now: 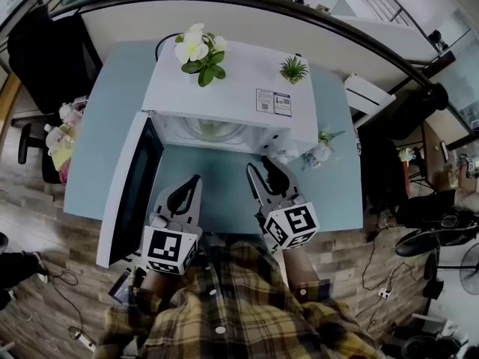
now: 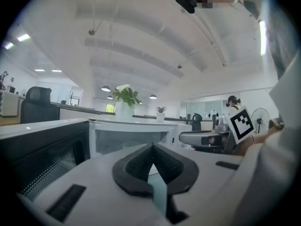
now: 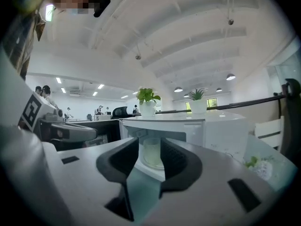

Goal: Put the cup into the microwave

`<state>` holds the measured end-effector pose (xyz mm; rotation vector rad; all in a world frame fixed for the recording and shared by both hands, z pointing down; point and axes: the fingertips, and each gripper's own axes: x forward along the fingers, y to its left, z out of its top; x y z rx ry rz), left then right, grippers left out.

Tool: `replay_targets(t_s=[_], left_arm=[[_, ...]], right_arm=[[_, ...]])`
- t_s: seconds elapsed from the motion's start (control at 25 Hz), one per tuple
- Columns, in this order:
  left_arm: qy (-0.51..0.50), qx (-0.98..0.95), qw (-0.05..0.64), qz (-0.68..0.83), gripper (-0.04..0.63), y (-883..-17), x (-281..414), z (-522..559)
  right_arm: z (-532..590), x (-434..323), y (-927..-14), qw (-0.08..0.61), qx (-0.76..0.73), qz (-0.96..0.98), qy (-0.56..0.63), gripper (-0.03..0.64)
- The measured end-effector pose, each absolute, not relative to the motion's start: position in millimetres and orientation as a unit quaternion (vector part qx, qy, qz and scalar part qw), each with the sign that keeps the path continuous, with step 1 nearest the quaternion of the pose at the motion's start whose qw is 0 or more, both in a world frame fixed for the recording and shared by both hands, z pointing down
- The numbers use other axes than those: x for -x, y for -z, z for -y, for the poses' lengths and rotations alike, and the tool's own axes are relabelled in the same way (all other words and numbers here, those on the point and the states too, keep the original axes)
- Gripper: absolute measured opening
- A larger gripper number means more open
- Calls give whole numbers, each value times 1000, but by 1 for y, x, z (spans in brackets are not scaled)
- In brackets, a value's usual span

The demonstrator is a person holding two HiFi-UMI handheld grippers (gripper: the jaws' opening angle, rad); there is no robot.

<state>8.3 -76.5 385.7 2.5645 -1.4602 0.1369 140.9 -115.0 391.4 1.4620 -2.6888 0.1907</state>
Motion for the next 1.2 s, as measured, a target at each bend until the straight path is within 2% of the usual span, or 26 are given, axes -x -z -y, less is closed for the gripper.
replay_targets(t_s=[0.4,0.68,1.2], left_arm=[[-45,-867,94,487,-9,-379,-5,77],[-58,-865,88,490,-9,-387,0,76],[-63,-864,99,490,-9,-397,5,71]], right_arm=[[92,-167,-376,24,-506,860,-63,46],[82,-176,-377,16,-529,845,-76,10],[69,-188,-384,7,-545,832,-104,3]])
